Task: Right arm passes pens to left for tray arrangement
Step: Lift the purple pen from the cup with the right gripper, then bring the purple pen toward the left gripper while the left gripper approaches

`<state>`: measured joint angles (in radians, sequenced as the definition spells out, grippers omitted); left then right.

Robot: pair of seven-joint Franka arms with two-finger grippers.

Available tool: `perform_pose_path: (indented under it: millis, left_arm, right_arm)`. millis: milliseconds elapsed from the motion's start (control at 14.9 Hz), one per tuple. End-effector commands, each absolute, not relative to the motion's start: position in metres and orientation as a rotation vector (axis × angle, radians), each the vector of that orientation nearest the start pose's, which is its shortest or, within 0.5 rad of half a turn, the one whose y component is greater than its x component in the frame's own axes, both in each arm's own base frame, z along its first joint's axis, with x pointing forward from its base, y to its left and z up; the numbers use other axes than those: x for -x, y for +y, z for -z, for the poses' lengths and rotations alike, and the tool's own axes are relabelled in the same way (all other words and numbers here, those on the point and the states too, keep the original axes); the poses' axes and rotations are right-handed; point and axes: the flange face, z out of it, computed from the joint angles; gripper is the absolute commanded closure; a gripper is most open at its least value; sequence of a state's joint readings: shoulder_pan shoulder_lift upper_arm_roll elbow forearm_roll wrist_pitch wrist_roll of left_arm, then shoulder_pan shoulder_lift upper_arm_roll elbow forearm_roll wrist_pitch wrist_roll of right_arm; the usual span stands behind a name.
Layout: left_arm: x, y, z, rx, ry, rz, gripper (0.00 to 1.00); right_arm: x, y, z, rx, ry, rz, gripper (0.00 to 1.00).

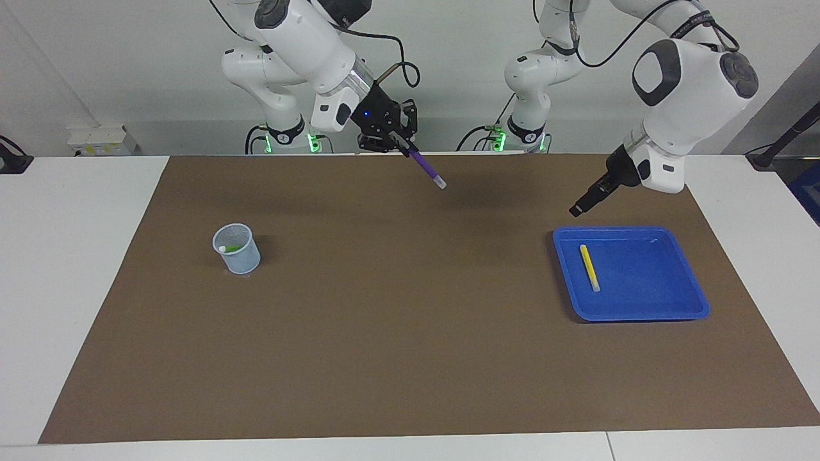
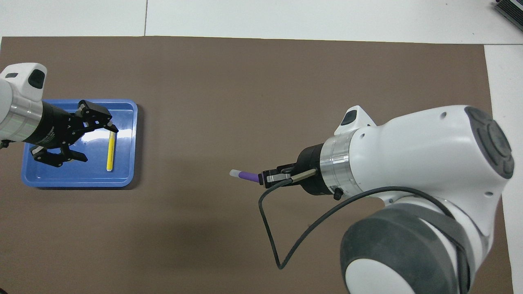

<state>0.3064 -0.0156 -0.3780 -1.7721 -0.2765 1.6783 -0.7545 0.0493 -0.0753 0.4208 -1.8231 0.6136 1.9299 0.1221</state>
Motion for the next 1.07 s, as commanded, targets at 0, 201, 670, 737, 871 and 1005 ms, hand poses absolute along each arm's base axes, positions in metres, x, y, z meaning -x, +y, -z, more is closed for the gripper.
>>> perform_pose_path:
  millis: [0, 201, 670, 737, 871, 1005]
  left_arm:
    - [-0.525, -0.081, -0.577, 2.992, -1.508, -0.333, 0.00]
    - [-0.518, -0.104, -0.586, 2.794, -1.852, -0.395, 0.00]
    - [-0.490, -0.168, -0.584, 2.680, -2.083, -0.725, 0.04]
    - [-0.487, -0.175, -0.585, 2.654, -2.128, -0.761, 0.04]
    - [-0.483, -0.197, -0.580, 2.622, -2.202, -0.751, 0.04]
    - [-0.470, -0.222, -0.569, 2.636, -2.233, -0.699, 0.04]
  right_arm:
    - [-0.472, 0.292, -0.586, 2.534, -0.195, 0.022, 1.00]
    - [-0.468, 0.298, -0.586, 2.531, -0.211, 0.018, 1.00]
    - [-0.463, 0.323, -0.560, 2.499, -0.186, 0.131, 1.00]
    - [-0.463, 0.324, -0.561, 2.475, -0.160, 0.134, 1.00]
    - [-0.458, 0.328, -0.559, 2.466, -0.168, 0.108, 1.00]
    - [-0.457, 0.329, -0.559, 2.468, -0.174, 0.108, 1.00]
